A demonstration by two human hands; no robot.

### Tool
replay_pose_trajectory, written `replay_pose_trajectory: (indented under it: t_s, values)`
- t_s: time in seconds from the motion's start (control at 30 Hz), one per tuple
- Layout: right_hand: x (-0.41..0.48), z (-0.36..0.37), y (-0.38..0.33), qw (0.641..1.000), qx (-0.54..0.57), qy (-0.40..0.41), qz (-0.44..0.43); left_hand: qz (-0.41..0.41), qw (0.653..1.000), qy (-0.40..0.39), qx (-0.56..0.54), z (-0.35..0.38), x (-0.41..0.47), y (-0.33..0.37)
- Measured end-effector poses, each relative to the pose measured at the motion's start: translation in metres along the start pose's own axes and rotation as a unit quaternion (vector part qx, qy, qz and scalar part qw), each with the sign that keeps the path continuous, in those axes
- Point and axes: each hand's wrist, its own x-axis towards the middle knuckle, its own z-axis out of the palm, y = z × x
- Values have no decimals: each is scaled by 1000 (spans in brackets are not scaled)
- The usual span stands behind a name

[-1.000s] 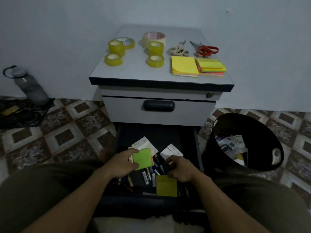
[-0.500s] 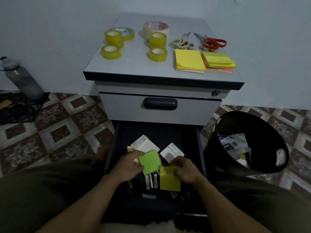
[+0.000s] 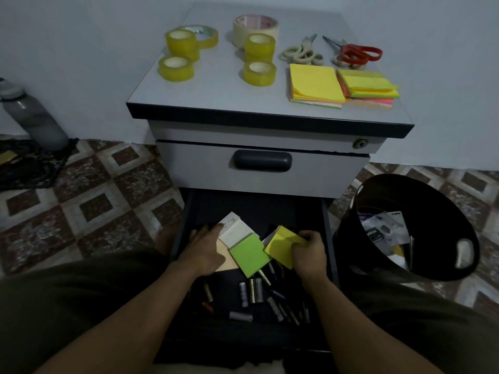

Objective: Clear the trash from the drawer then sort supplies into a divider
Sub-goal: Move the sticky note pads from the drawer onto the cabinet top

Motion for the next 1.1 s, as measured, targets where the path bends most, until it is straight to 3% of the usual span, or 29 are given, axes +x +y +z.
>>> replay_pose_trajectory:
  t_s: [0.13,0.3,0.4,0.53,0.7,0.97,1.1]
  values:
    - [-4,13,11,984,-168,-42,-47,2,999,28,24,7,0,-2]
    - [0,13,5,982,-179,-59,-15,-9,999,46,-11,6,-2,-2]
    - [0,13,5,981,-181,-65,-12,-5,988,71,-138,5,-2,-2]
    - [3,14,7,995,-89,-34,-2,-67,927,87,-359,2,-3,0]
    - [7,16,16,997,22,-38,60,-136,863,78,-480,4,3,4]
    - [9,11,8,980,196,3,46,-122,858,83,-493,8,7,-1]
    - [9,16,2,979,189,-61,35,-119,849,85,-508,9,7,0]
